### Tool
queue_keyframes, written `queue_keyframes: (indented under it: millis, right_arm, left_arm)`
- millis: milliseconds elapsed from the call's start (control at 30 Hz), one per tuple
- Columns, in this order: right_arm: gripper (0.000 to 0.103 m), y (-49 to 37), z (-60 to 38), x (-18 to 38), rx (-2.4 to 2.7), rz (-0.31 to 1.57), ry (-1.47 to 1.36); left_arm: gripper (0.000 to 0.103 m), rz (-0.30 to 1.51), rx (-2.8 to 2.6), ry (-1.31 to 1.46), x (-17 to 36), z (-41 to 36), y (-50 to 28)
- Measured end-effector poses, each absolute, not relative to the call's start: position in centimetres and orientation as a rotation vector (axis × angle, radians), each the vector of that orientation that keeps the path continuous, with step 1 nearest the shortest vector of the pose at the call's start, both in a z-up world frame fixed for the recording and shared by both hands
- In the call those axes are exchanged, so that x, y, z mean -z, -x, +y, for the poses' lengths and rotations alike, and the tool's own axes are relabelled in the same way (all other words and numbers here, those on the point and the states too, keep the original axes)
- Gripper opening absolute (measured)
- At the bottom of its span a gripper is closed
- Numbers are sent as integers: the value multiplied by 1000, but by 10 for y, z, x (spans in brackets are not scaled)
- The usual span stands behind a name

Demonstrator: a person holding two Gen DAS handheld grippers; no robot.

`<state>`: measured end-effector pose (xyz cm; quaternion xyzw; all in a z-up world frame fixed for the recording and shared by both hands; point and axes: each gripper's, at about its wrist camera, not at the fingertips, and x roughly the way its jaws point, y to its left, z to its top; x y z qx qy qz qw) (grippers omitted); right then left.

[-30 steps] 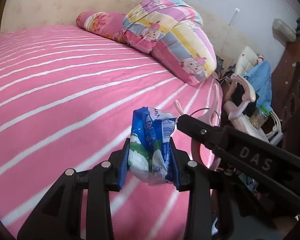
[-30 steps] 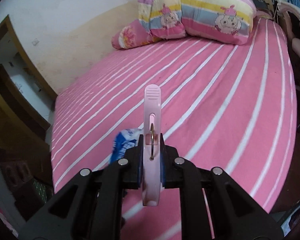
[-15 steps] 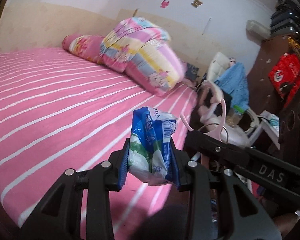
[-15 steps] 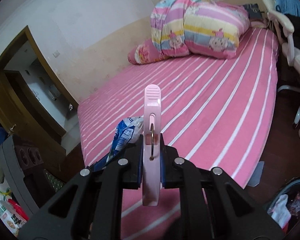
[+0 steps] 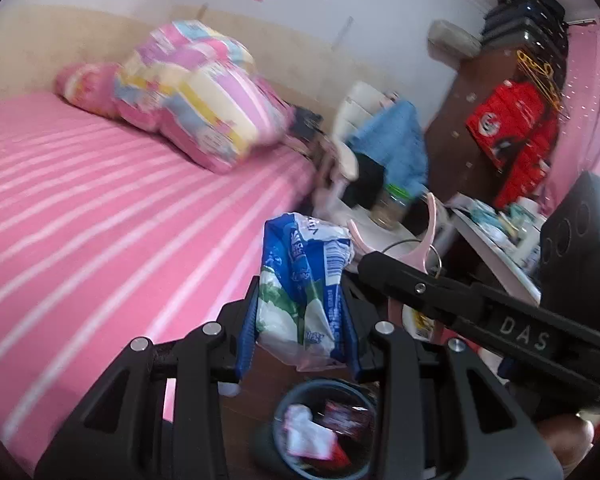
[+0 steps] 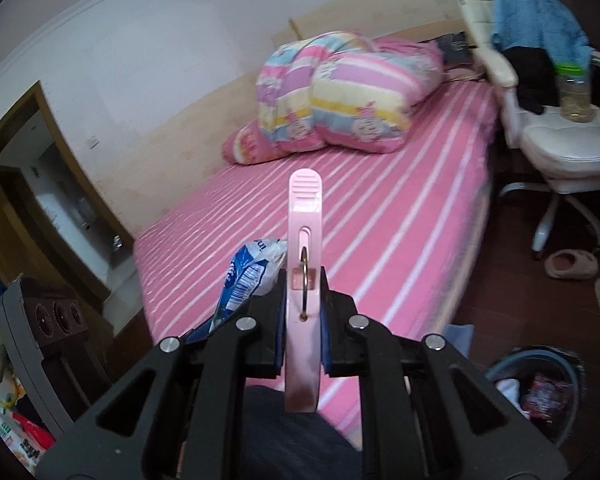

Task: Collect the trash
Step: 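Lift the packet and clothespin and carry both over the bin, then open both tools to drop the packet and clothespin into the bin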

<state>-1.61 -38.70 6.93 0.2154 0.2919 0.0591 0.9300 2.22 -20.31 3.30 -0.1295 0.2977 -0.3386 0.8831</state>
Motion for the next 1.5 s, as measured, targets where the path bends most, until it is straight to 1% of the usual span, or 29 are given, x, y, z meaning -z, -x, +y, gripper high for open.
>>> queue_keyframes:
  millis: [133, 367, 667, 967, 1333, 1433, 1467, 1500]
  right_arm:
    - [14, 28, -418, -57, -58, 633, -439]
    - [14, 48, -467, -22, 43, 720, -457]
    - [14, 67, -518, 35, 149, 818, -486]
    - [14, 73, -553, 90, 228, 929, -577]
    - [14, 74, -569, 148, 303, 1061, -599]
    - [14, 76, -572, 161, 306, 1091, -609]
    - [14, 76, -574, 166, 306, 1105, -617]
    - [15, 77, -576, 168, 312, 1112, -624]
  left_arm:
    - [34, 686, 758, 248, -18, -238, -16]
    - [34, 875, 854, 196, 30, -302, -8]
    - [34, 1120, 924, 161, 97, -360, -12]
    - [34, 1378, 971, 99, 163, -398, -15]
    - [35, 1560, 945, -51, 219, -428, -9]
    - [38, 1581, 919, -103, 230, -434, -8]
    - [42, 1587, 906, -120, 234, -436, -8]
    - [49, 1596, 893, -138, 238, -437, -8]
